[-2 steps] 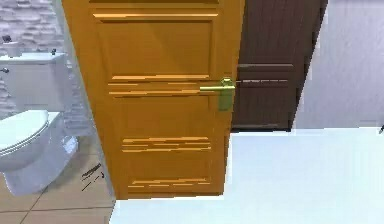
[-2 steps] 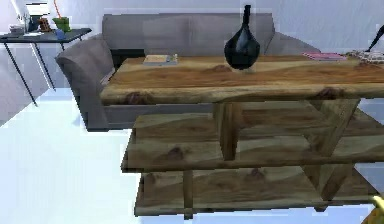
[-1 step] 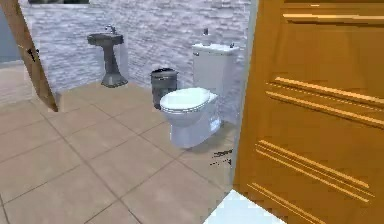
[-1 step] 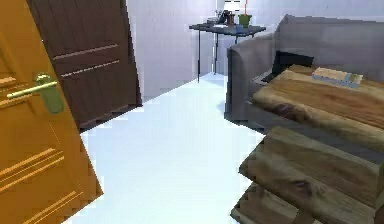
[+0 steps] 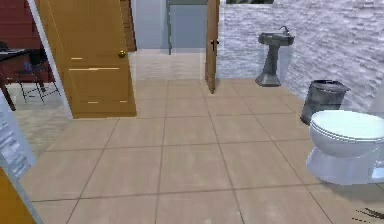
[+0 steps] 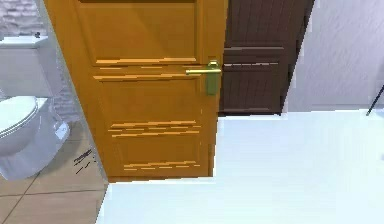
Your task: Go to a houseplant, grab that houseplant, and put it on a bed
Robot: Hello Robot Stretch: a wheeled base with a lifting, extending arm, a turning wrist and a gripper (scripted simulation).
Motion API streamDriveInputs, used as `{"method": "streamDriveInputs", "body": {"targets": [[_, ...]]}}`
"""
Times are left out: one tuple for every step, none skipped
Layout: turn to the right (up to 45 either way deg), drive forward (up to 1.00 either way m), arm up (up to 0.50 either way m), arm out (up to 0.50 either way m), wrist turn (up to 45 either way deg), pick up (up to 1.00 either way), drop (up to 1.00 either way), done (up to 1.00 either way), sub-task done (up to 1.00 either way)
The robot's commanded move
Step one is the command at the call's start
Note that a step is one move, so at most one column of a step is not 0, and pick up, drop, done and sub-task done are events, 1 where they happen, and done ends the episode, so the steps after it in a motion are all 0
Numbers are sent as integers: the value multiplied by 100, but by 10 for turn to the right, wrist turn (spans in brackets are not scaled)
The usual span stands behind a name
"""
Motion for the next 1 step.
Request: {"method": "streamDriveInputs", "body": {"targets": [[-30,0,0,0,0,0,0,0,0]]}}
